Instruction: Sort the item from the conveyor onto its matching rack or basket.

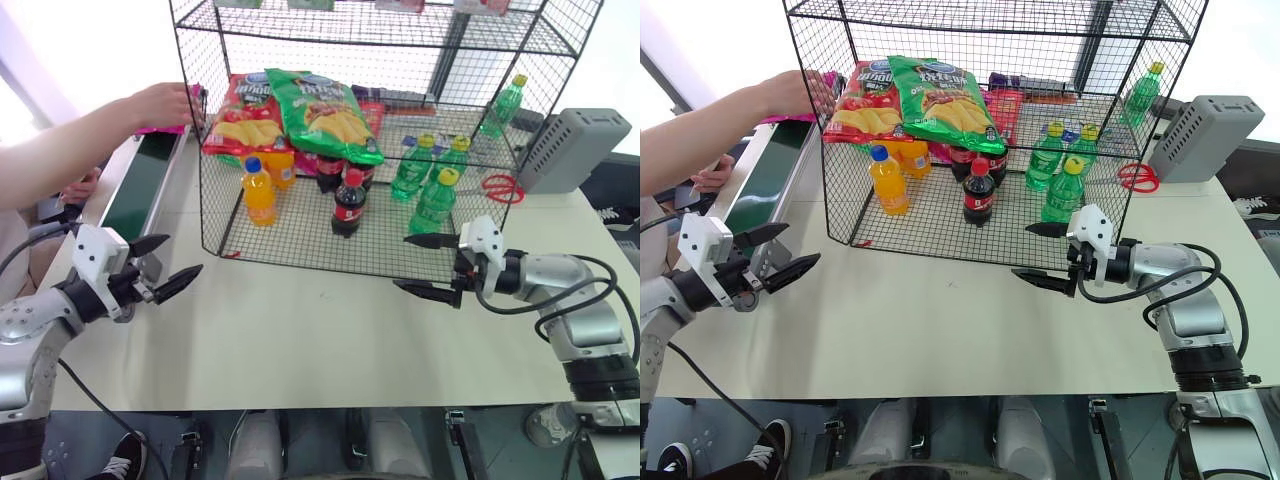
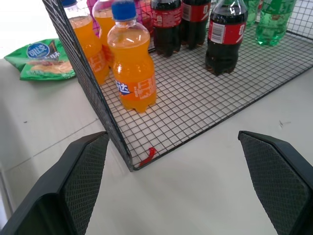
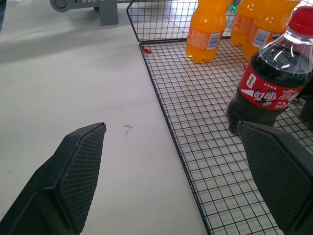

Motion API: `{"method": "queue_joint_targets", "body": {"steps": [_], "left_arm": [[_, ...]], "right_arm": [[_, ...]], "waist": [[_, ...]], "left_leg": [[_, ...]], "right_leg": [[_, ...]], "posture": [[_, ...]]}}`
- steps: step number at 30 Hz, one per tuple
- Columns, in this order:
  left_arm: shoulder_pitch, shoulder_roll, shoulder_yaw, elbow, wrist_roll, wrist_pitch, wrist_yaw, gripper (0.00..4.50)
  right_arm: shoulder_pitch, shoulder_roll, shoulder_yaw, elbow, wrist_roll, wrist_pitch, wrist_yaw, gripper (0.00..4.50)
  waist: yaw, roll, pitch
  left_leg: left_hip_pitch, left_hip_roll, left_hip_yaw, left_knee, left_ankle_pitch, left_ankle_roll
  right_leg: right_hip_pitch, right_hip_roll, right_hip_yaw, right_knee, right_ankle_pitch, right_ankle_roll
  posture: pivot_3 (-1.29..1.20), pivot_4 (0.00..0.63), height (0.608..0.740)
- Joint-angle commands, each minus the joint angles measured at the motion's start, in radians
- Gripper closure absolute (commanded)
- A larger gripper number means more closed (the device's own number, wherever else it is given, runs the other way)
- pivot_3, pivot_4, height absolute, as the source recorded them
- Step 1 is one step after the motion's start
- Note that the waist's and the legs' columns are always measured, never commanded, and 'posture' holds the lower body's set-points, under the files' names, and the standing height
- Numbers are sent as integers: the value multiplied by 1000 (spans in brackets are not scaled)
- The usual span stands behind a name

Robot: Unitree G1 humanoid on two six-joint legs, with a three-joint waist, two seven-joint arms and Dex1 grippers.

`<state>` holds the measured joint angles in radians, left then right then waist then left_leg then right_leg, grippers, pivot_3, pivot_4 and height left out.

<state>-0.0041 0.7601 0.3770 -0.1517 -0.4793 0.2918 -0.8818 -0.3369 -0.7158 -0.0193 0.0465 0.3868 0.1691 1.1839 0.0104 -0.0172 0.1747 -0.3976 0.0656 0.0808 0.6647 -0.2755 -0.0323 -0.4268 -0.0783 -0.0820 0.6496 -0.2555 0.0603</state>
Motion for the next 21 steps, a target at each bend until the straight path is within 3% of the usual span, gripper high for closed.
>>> {"method": "queue_joint_targets", "body": {"steps": [1,7,10,16,21], "left_arm": [[2,7,28,-7,14,-39,6,0],[47,22,50,5,113,-154,38,0],[126,25,98,-8,165,-213,63,0],[283,44,205,-30,268,-323,92,0],[417,56,291,-8,403,-537,109,0]], "right_arm": [[-27,6,-6,-2,3,-16,7,26],[-24,43,9,-80,73,71,7,26],[-28,115,36,-166,145,149,-18,26],[-42,185,104,-217,129,183,-53,26],[-59,206,158,-205,100,151,-24,26]], "waist": [[0,0,0],[-4,0,0],[-10,0,0],[-20,0,0],[-21,0,0]], "left_leg": [[0,0,0,0,0,0],[0,0,0,0,0,0],[0,1,0,0,0,0],[0,1,0,0,0,0],[0,1,0,0,0,0]], "right_leg": [[0,0,0,0,0,0],[0,0,0,0,0,0],[0,0,0,0,0,0],[0,0,0,0,0,0],[0,-1,-1,0,0,-1]], "posture": [[0,150,740],[0,150,740],[0,150,740],[0,150,740],[0,150,740]]}}
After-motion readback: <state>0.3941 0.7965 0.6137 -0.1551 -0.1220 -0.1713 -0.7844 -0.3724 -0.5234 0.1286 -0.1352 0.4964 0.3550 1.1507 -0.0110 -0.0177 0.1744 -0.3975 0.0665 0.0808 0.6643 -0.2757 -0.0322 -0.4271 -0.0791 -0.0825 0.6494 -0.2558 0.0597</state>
